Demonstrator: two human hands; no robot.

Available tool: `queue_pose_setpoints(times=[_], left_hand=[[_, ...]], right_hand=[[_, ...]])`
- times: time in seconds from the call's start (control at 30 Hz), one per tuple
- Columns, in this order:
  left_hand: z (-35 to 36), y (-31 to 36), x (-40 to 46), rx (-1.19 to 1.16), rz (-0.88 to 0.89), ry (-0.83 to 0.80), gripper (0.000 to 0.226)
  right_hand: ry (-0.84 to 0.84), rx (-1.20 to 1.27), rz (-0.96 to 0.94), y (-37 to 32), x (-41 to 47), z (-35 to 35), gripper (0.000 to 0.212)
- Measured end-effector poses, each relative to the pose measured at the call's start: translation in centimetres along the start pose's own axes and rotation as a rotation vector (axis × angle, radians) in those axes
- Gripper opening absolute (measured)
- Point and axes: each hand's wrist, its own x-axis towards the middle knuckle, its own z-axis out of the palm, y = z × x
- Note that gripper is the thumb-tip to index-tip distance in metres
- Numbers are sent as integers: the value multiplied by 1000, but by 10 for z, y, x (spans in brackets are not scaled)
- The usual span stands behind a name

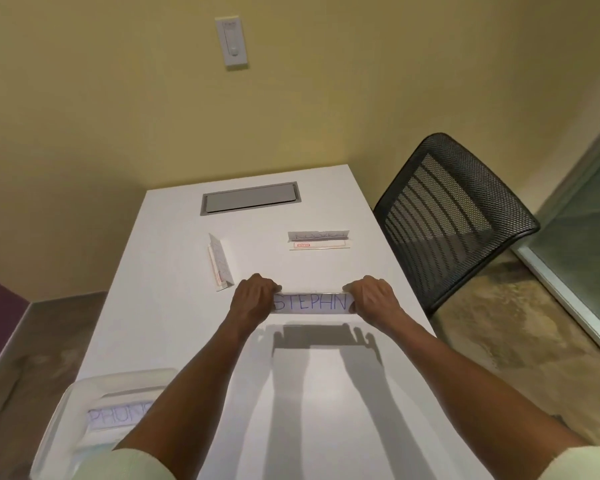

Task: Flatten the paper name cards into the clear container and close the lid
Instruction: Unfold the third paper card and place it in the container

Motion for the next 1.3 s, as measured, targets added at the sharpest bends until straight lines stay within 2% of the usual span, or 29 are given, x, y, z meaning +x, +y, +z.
queue_pose_setpoints(times=[0.07,0.17,0.27,0.33,0.53,0.63,0.77,0.9,1.07,1.3], left_hand=[[-1,-5,-7,30,15,10,39],[-7,-10,-21,10,-10,35,39],[-18,-12,-37,2,-28,40,39],[-21,-16,-46,-5,-43,16,39],[-24,-44,-75,0,-96,12,42],[-32,-57,-90,10,-114,-6,43],[-41,-78,-114,11,-126,0,30],[-45,-105,-139,6,-122,19,38],[-48,-141,-168,-26,-131,0,39],[-49,-183,-206,-138,-257,-28,34]], right_hand=[[3,-40,-2,-9,-6,-8,7],[-1,-56,-12,-21,-14,-15,19],[22,-50,-27,-35,-19,-19,10],[50,-55,-48,-44,-21,-20,13],[79,-42,-104,-76,-26,-20,25],[78,-37,-123,-95,-29,-21,23],[94,6,-162,-125,-31,-25,25],[117,16,-214,-159,-32,-20,22],[108,-24,-246,-199,-31,-11,28],[75,-73,-295,-258,-31,-10,17]])
